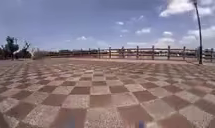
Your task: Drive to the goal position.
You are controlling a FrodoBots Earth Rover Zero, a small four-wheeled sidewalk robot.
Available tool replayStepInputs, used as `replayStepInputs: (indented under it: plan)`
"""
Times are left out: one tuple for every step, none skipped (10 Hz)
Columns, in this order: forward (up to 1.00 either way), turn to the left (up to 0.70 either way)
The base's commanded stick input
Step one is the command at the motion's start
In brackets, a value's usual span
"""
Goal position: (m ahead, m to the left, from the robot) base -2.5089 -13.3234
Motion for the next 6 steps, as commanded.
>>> replayStepInputs:
  plan:
    - [0.00, -0.45]
    - [0.00, -0.45]
    - [0.00, -0.45]
    - [0.00, -0.45]
    - [0.00, -0.45]
    - [0.00, -0.45]
